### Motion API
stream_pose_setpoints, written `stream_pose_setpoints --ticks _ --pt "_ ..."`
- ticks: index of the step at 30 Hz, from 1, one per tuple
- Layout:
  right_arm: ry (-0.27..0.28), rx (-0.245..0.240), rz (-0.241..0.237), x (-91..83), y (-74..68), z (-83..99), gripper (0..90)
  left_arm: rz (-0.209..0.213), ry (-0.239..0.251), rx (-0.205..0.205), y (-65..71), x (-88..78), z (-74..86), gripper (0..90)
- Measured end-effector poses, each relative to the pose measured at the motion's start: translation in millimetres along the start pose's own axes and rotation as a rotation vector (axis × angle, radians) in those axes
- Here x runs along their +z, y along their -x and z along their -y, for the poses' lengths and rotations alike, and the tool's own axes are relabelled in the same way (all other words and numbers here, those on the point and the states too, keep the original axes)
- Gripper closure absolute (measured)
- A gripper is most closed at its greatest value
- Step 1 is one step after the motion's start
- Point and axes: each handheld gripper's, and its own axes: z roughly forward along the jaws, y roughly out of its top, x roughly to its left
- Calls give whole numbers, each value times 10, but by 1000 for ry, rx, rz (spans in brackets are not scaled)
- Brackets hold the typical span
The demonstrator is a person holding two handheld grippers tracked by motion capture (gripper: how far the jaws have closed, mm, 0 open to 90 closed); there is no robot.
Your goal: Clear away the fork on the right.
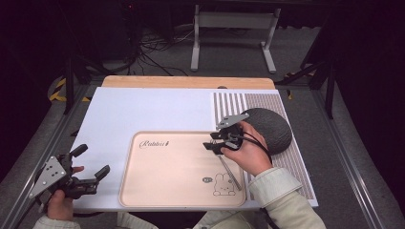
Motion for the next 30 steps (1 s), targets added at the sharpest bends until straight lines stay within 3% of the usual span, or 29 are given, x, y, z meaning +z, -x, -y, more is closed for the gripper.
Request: stream_pose_setpoints --ticks 2,4,6,11,30 --pt "-27 -83 4 20 -7 -6 733 2 -5 1 0 -1 -1 0" --pt "-46 -118 -18 52 -3 1 892 2 -5 2 0 -2 0 0" --pt "-83 -158 -56 121 21 24 900 2 0 -2 1 1 1 0" --pt "-132 -204 -113 213 70 59 900 5 -4 0 -1 4 1 0" --pt "-327 -223 -133 375 146 168 900 5 -5 -2 -2 3 0 0"
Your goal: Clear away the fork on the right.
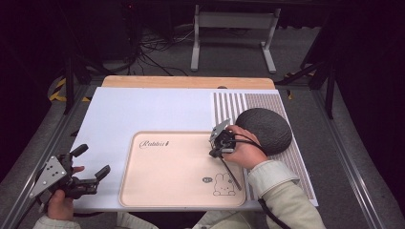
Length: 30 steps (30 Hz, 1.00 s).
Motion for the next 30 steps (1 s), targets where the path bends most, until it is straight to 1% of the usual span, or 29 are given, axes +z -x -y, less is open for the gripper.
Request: stream_pose_setpoints --ticks 4,10,16,18,20,25,27,30 --pt "-47 -9 -18 15 3 20 900 0 0 0 1 1 0 0" --pt "-51 -5 -21 6 7 32 900 0 0 0 0 0 0 0" --pt "-62 -6 -8 -7 20 45 900 0 0 1 0 -1 -1 0" --pt "-70 4 -4 -18 25 54 900 -1 0 0 0 0 0 0" --pt "-72 0 0 -24 41 64 900 0 -1 0 0 0 0 0" --pt "-84 25 21 -56 74 108 900 0 -1 0 0 1 0 0" --pt "-83 25 25 -66 92 125 900 0 -1 0 0 1 0 0" --pt "-82 44 35 -82 111 158 900 0 -1 0 0 1 0 0"
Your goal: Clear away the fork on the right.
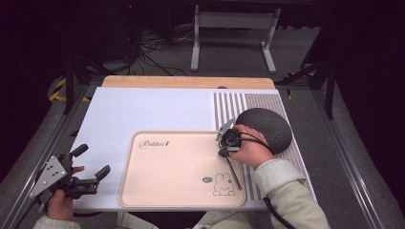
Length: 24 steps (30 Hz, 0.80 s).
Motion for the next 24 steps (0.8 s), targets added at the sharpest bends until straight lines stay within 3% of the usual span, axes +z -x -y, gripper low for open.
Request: stream_pose_setpoints --ticks 6,24 --pt "-6 46 11 -26 36 49 900 0 0 0 1 0 0 0" --pt "-26 126 35 -82 99 154 900 0 0 0 1 -1 0 0"
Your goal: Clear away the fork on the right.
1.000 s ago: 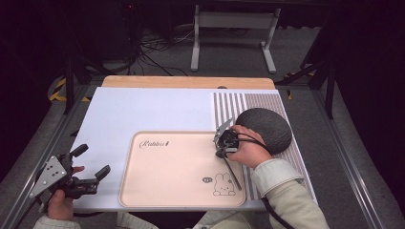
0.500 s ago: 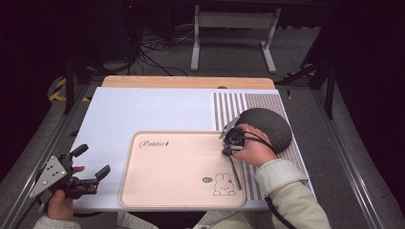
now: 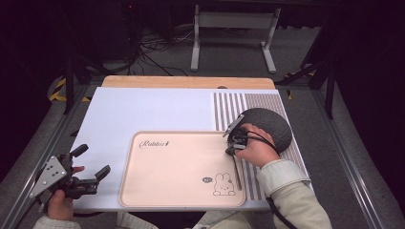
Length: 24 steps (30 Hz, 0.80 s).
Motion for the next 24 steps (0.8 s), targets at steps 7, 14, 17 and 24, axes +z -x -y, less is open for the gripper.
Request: stream_pose_setpoints --ticks 7,14,17,24 --pt "18 12 2 -8 1 4 900 0 0 -2 -1 1 1 0" --pt "138 3 6 -138 -14 0 662 0 1 -4 -3 4 3 0" --pt "245 -4 29 -214 -14 6 427 2 1 -1 0 8 4 0" --pt "461 18 76 -504 -92 125 233 1 0 -2 1 7 2 0"
